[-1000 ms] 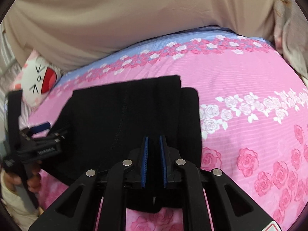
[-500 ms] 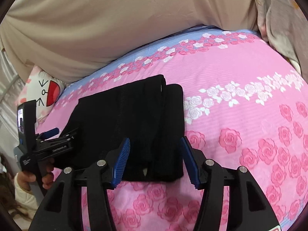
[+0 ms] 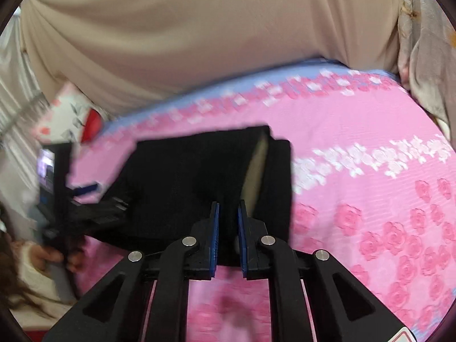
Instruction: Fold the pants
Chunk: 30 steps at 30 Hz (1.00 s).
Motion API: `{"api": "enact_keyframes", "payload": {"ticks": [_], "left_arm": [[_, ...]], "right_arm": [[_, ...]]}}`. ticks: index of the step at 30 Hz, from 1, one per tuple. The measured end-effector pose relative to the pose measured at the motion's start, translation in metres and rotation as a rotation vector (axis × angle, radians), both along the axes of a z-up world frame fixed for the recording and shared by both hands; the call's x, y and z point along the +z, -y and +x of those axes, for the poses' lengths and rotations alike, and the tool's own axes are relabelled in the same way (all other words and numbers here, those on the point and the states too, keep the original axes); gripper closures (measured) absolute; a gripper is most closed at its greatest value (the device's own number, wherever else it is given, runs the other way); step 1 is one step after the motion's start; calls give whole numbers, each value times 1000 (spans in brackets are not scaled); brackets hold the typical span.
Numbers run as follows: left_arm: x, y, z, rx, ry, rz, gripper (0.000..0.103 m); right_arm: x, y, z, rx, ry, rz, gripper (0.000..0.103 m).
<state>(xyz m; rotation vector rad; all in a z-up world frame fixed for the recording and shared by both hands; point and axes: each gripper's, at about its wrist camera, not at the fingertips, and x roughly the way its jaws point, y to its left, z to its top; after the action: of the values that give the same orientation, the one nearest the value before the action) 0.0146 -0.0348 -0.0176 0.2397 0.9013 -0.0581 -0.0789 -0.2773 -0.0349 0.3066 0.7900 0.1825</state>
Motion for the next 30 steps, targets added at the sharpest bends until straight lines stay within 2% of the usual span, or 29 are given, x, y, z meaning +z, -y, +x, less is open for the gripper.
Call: {"api": "enact_keyframes", "payload": {"ticks": [1,2,4,5,7,8,10,14,18,22,26,28,30], "left_arm": [[-1,1,1,3,0,-2,5],[0,1,0,1,3,1,5],[3,2,-2,-8,7,8,5],[4,0,-2,-13,2,-3,5],[5,-5,-2,-12,-24,-46,5],[5,-6,0,-9,-38,-65,5],[4,-7,1,1,-46,-70,5],[5,-4,-1,-5,-37,-43,5],[3,-6,0,-3,-46,-42,5],[3,-5,3,0,-48,-48,5],[3,-3,4,4,-43,-41,5],[3,-3,4,4,-43,-39,5],[4,-2,4,5,-44,-37,5]], "right_arm": [[-16,-1,8,4,-55,-13,83],[-30,1,13,10,-86,12,82],[-23,12,14,-7,-87,119,78],[-15,15,16,-4,-72,131,73],[4,18,21,-25,-5,95,46],[12,19,30,-30,25,62,44],[11,19,51,-10,22,53,44],[-27,12,100,25,-91,79,44],[-22,-7,97,42,-26,1,54],[-16,-7,97,42,-16,31,52],[-27,-11,102,53,-33,26,54],[-26,-11,101,65,-22,33,79],[-22,-6,99,49,-26,75,80]]}}
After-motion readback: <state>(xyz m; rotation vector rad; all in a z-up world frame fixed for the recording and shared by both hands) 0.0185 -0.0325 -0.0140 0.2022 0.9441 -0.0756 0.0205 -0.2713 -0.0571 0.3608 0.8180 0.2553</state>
